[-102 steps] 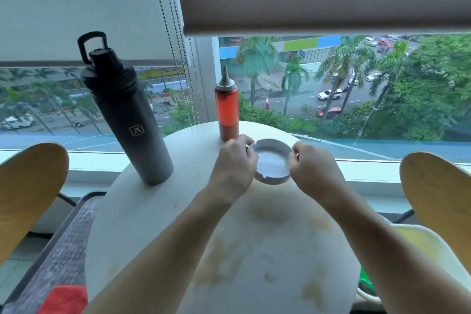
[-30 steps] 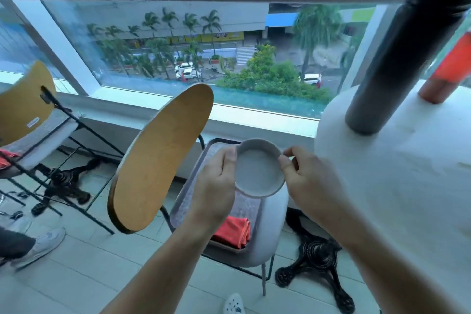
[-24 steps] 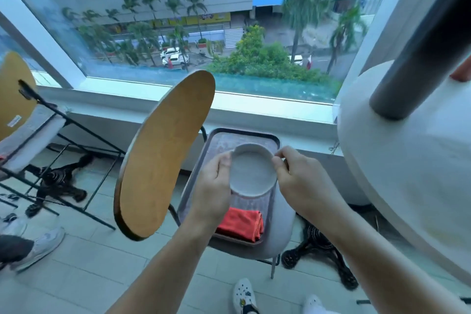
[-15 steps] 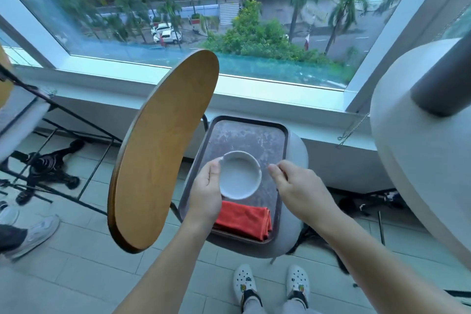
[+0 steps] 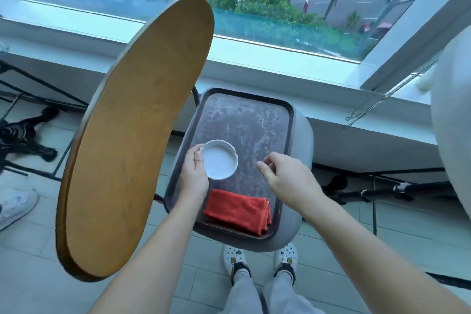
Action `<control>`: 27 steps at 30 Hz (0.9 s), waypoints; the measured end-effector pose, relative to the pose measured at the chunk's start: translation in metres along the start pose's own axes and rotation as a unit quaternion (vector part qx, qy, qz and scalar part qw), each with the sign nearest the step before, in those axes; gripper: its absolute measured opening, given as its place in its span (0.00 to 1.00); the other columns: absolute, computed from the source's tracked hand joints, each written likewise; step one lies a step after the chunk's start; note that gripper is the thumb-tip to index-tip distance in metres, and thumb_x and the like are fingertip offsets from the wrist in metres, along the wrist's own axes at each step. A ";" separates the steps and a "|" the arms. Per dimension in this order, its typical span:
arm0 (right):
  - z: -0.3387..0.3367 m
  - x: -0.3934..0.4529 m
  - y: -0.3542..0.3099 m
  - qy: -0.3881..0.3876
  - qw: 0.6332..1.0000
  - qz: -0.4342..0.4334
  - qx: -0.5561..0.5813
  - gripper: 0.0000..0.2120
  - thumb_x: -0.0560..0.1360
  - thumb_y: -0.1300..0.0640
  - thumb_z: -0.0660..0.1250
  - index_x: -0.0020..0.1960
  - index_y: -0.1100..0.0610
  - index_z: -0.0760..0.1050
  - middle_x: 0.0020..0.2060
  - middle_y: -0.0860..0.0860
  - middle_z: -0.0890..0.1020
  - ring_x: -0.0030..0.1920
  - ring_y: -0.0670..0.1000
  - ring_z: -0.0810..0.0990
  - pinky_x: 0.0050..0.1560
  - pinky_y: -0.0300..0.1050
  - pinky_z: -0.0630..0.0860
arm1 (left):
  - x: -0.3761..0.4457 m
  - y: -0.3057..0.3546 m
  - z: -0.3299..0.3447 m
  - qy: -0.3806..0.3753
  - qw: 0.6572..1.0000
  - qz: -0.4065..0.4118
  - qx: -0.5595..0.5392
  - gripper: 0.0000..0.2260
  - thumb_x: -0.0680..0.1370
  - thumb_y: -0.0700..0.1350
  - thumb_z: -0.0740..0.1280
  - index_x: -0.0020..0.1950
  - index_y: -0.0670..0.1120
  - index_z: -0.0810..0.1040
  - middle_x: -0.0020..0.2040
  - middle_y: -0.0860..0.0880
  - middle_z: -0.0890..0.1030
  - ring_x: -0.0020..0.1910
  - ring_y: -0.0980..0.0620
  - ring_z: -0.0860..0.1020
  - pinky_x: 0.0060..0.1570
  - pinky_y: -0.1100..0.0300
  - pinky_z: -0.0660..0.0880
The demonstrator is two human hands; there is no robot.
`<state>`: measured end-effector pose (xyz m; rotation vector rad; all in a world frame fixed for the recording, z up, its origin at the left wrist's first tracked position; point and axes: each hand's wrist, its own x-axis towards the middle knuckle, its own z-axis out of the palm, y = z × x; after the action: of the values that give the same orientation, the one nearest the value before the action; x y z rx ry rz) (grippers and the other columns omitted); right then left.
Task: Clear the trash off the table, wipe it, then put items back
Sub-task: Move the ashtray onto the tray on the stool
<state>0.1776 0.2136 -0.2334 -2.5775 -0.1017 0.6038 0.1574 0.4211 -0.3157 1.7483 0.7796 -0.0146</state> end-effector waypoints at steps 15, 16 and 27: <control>0.018 0.019 0.013 -0.026 1.000 0.011 0.001 0.18 0.81 0.39 0.57 0.63 0.48 0.75 0.57 0.45 0.81 0.59 0.49 0.78 0.56 0.47 0.74 | 0.029 -0.018 0.023 0.021 0.999 -0.009 0.043 0.15 0.87 0.48 0.53 0.67 0.52 0.76 0.59 0.53 0.77 0.57 0.51 0.75 0.44 0.62 0.68; 0.018 0.019 0.014 -0.027 1.000 0.012 0.005 0.18 0.81 0.39 0.57 0.63 0.48 0.76 0.57 0.45 0.81 0.58 0.49 0.78 0.56 0.47 0.74 | 0.030 -0.019 0.025 0.022 0.999 -0.006 0.044 0.15 0.87 0.48 0.53 0.67 0.52 0.76 0.59 0.53 0.77 0.57 0.51 0.75 0.47 0.60 0.68; 0.012 0.004 0.015 -0.018 0.999 0.020 0.045 0.18 0.82 0.38 0.54 0.57 0.47 0.76 0.50 0.45 0.80 0.53 0.49 0.77 0.54 0.47 0.72 | 0.027 -0.018 0.024 0.091 0.985 -0.007 0.149 0.16 0.84 0.46 0.58 0.69 0.50 0.78 0.62 0.46 0.77 0.59 0.46 0.75 0.51 0.57 0.67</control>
<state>0.1756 0.2069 -0.2519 -2.4867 -0.0344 0.6538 0.1782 0.4153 -0.3496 2.0487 0.9617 0.0202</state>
